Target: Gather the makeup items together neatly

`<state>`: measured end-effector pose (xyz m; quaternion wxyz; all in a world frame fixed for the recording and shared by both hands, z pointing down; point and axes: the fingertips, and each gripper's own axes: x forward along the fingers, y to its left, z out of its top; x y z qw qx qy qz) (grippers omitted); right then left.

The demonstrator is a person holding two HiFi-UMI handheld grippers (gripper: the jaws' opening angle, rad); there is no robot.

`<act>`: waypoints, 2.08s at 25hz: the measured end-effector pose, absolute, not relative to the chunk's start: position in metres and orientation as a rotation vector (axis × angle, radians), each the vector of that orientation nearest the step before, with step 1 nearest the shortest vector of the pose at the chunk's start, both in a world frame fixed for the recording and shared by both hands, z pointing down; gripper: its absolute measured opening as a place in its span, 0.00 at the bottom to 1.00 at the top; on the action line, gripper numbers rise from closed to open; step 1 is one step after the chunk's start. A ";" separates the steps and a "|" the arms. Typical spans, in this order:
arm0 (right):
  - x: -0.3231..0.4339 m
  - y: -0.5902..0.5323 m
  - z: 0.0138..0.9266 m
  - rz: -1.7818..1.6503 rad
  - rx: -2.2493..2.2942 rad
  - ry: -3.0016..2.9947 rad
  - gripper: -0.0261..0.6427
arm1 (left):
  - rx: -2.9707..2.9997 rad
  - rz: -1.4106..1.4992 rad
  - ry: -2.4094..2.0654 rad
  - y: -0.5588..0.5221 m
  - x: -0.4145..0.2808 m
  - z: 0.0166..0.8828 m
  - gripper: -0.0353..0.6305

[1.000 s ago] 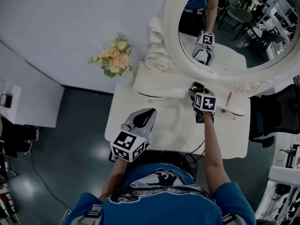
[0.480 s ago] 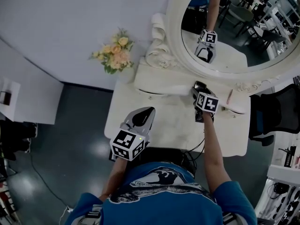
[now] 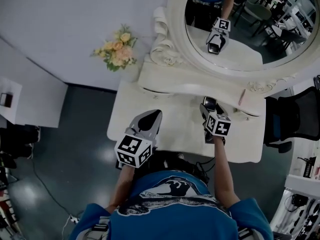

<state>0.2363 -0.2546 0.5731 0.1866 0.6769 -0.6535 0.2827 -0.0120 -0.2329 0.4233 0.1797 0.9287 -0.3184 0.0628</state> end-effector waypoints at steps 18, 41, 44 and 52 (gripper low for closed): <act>0.207 -0.188 0.649 0.959 1.747 -1.857 0.55 | 2.593 0.244 -1.045 -0.180 -0.002 0.422 0.07; 0.201 -0.171 0.667 0.824 1.677 -1.848 0.64 | 2.537 0.265 -1.145 -0.169 -0.019 0.430 0.07; 0.198 -0.172 0.650 0.792 1.697 -1.884 0.64 | 2.525 0.268 -1.156 -0.172 -0.025 0.432 0.07; 0.150 -0.186 0.611 0.700 1.583 -2.061 0.55 | 2.494 0.262 -1.178 -0.184 -0.040 0.439 0.07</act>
